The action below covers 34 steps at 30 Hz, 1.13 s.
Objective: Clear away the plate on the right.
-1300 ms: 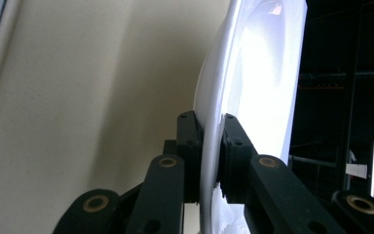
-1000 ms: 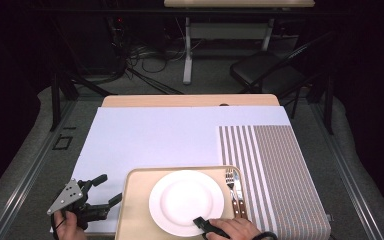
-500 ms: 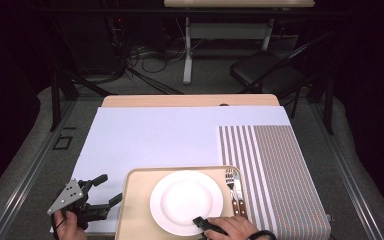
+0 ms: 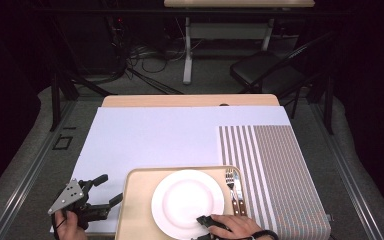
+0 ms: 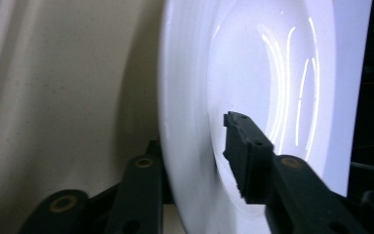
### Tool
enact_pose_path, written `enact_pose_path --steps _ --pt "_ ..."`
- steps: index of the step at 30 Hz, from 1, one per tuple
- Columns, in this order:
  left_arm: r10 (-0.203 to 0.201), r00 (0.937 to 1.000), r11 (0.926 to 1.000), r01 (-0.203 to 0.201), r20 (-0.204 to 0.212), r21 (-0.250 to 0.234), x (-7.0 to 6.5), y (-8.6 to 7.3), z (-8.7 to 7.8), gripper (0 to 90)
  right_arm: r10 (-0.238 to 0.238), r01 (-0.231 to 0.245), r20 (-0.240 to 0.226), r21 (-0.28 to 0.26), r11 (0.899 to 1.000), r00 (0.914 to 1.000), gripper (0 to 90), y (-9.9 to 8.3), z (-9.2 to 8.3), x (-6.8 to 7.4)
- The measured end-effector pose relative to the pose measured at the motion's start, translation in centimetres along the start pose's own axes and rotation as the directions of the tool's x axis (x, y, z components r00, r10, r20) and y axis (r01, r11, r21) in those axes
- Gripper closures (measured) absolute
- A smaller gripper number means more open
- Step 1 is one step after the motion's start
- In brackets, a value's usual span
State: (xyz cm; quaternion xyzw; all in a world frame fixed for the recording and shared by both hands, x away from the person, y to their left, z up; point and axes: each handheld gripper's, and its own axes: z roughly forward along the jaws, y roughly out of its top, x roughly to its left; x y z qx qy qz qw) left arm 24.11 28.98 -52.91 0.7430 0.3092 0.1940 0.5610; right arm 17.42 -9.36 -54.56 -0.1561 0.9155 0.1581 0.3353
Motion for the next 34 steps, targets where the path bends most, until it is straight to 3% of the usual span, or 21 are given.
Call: enact_pose_path --steps 10,14,18,20,22,25,26,29,32,34 --pt "-0.001 1.0 1.0 0.001 -0.001 0.001 0.0 0.0 0.0 15.5 0.013 -0.014 -0.027 -0.045 0.999 0.9995 49.3 -0.4 -0.1 -0.2" --pt "-0.002 1.0 1.0 0.002 -0.002 0.001 0.0 0.0 0.0 15.5 0.029 -0.031 -0.042 -0.047 0.998 0.9987 48.0 -0.6 -0.5 -0.2" --pt "-0.001 1.0 1.0 0.001 0.004 -0.001 0.0 0.0 0.0 15.5 0.063 -0.068 -0.062 -0.072 0.995 0.9961 47.9 -1.1 -1.1 -0.2" --pt "0.0 1.0 1.0 0.0 0.0 0.001 0.0 0.0 0.0 15.5 0.088 -0.092 -0.067 -0.06 0.994 0.9939 44.8 -1.4 -1.7 -0.2" --pt "0.0 1.0 1.0 0.0 -0.001 0.002 0.0 0.0 0.0 15.5 0.145 -0.149 -0.064 -0.057 0.987 0.9873 40.5 -1.9 -2.2 -0.2" --pt "-0.001 1.0 1.0 0.001 -0.002 0.003 0.0 0.0 0.0 15.5 0.212 -0.216 -0.08 -0.051 0.975 0.974 41.8 -2.9 -3.0 -0.2" --pt "0.0 1.0 1.0 0.0 -0.002 0.003 0.0 0.0 0.0 15.5 0.24 -0.246 -0.079 -0.064 0.967 0.9674 40.8 -3.4 -3.3 -0.2" --pt "0.001 1.0 1.0 -0.001 0.003 0.007 0.0 0.0 0.0 15.5 0.389 -0.395 -0.074 -0.104 0.913 0.9182 36.6 -5.1 -4.2 -0.5" --pt "-0.001 1.0 1.0 0.001 0.001 0.003 0.0 0.0 0.1 15.5 0.525 -0.528 -0.065 -0.151 0.836 0.8486 29.5 -7.3 -4.8 -1.1" --pt "-0.001 1.0 1.0 0.001 -0.001 0.003 0.0 0.0 0.1 15.5 0.59 -0.592 -0.068 -0.162 0.789 0.8046 27.3 -8.3 -5.1 -1.4"
